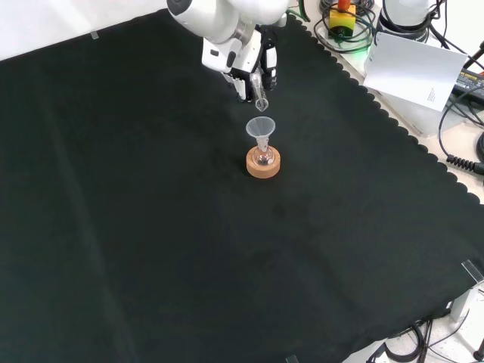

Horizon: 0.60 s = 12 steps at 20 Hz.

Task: Pour the water from the graduated cylinder into the round-bottom flask.

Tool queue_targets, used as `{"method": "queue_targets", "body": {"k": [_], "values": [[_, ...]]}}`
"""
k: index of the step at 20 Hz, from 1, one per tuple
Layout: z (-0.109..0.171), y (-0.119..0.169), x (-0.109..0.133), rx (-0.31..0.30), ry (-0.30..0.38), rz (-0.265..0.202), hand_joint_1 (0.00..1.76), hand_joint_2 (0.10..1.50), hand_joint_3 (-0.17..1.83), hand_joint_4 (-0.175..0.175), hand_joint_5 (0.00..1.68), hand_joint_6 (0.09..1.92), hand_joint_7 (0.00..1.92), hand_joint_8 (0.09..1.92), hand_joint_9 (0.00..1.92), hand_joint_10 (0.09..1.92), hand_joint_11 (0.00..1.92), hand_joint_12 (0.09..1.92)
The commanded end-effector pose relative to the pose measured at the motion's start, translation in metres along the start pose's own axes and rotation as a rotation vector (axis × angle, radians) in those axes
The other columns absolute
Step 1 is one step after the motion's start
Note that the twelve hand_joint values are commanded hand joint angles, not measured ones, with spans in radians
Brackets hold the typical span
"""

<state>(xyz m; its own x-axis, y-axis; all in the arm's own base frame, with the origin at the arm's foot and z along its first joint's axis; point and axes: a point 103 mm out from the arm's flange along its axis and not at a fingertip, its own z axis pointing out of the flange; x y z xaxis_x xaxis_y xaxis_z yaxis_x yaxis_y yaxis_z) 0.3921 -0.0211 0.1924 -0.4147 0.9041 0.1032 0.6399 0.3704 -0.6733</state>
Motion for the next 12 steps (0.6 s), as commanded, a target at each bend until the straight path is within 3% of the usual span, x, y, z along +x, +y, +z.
{"method": "queue_targets", "body": {"k": [1,12], "values": [[-0.006,0.005,0.006,0.055,-0.022,0.013,1.27,1.09,0.00,-0.175,1.02,0.91,1.06,0.91,1.48,0.09,1.26,0.80],[-0.019,0.003,0.011,0.125,-0.055,0.034,1.27,1.08,0.00,-0.175,1.03,0.90,1.07,0.90,1.50,0.09,1.27,0.79]]}}
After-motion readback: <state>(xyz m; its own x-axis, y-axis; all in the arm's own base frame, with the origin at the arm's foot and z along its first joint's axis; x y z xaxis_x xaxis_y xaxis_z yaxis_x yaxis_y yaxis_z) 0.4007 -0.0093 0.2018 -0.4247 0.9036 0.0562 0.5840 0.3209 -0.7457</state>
